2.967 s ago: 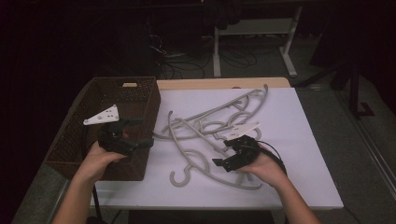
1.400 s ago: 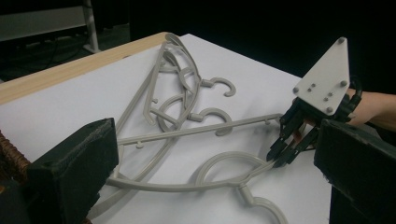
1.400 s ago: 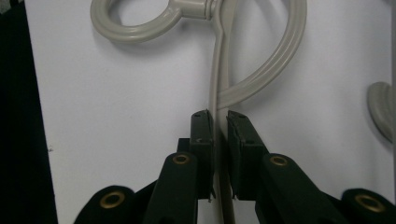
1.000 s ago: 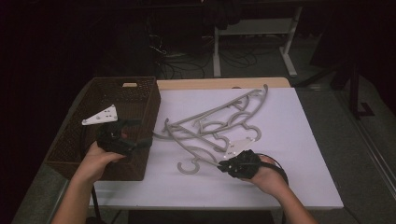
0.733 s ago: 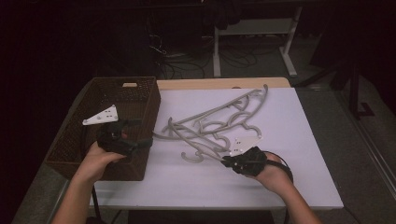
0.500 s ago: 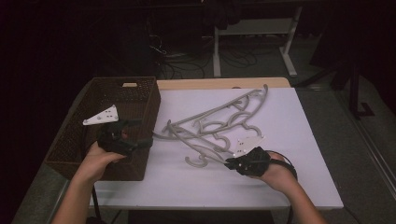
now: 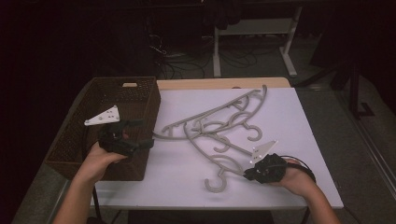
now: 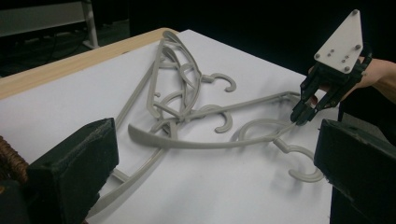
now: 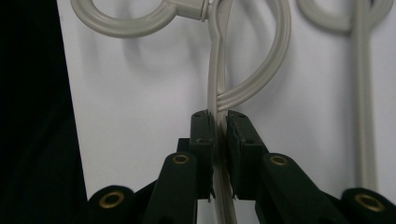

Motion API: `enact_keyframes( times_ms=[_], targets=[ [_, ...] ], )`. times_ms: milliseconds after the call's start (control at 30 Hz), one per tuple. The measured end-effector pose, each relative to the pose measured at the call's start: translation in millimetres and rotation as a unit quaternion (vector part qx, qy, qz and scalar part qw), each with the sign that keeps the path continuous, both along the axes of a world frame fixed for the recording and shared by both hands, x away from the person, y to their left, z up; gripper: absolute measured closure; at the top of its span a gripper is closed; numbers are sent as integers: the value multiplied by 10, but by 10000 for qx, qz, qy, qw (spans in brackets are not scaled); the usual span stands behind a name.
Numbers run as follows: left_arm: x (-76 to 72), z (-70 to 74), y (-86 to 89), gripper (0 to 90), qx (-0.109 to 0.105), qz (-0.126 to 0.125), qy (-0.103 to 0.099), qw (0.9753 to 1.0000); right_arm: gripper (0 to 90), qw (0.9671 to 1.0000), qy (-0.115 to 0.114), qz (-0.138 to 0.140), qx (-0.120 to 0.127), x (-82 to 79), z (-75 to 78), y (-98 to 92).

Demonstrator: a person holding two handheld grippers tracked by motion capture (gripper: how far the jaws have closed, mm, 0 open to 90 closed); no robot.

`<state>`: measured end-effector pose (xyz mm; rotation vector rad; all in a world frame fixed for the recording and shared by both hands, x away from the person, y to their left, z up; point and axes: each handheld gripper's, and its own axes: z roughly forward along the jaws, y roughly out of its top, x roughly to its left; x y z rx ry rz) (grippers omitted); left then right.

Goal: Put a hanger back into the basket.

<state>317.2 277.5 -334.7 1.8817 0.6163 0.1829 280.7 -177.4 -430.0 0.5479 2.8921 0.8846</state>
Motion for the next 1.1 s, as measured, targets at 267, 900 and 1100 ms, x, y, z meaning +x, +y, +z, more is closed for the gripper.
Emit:
enact_keyframes(
  times_ms=[267, 900, 1100],
  targets=[
    [-7, -3, -19, 0, 0, -22, -3, 10000, 613, 9994, 98, -306, 128, 41, -44, -176],
    [-7, -16, -30, 0, 13, -29, 29, 10000, 641, 9858, -394, -1514, 607, 796, 58, 121],
    [-7, -25, -35, 0, 24, -40, 40, 10000, 665, 9892, -91, -1395, 447, 1002, -95, 285]
  ],
)
